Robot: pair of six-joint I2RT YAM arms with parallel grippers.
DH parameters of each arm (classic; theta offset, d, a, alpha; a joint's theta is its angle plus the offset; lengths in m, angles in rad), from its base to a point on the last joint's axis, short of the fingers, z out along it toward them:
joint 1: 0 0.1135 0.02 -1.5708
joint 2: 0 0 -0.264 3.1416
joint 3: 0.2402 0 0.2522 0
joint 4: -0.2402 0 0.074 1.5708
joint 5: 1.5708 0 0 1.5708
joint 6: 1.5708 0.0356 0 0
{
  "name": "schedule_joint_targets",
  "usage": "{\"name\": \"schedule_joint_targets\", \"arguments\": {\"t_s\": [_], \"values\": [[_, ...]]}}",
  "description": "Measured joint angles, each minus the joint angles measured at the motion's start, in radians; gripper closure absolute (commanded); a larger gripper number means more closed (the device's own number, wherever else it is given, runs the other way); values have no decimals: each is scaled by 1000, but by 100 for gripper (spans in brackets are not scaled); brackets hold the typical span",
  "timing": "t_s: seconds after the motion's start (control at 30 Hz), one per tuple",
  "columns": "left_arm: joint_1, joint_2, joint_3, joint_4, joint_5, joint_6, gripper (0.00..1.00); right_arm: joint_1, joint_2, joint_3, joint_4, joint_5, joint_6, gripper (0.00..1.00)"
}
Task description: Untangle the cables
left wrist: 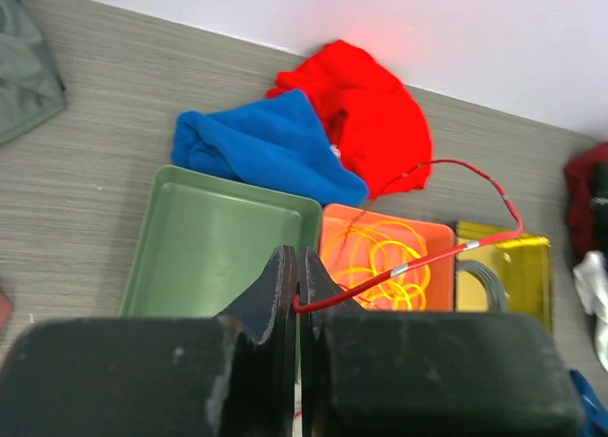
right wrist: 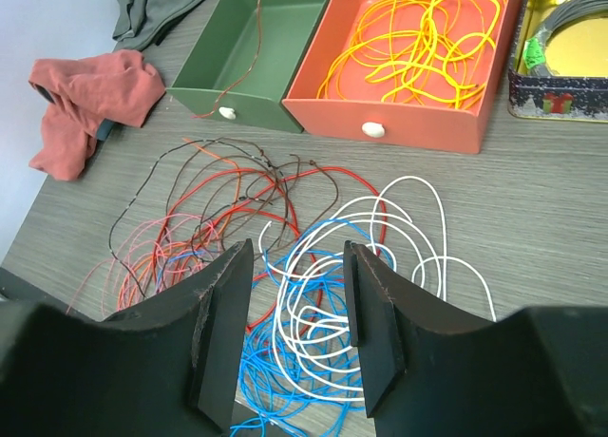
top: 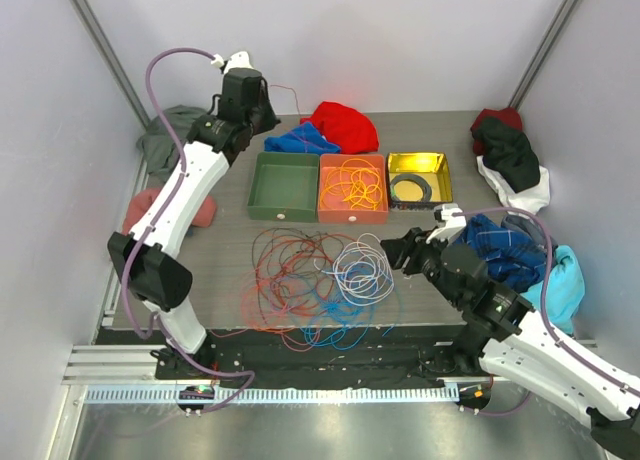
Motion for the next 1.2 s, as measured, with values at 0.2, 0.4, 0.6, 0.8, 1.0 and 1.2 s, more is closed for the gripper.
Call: {"name": "schedule_joint_targets", "arguments": {"t_s": [0.2, 0.4, 0.6, 0.8, 1.0, 1.2], "values": [[35, 44, -8, 15, -14, 2, 100, 0, -8, -11, -18, 13, -5, 49], [57, 46, -3, 16, -23, 3, 100, 0, 10, -14, -16, 15, -8, 49], [63, 69, 127, 16, -22, 5, 100, 0, 24, -14, -16, 15, -11, 50], [63, 63, 138, 31, -23, 21, 100, 0, 25, -16, -16, 15, -12, 50], [64, 61, -9, 59, -22, 21, 100, 0, 25, -20, -16, 15, -12, 50], [64, 70, -174, 57, -24, 21, 100, 0, 27, -31, -16, 15, -12, 50]]}}
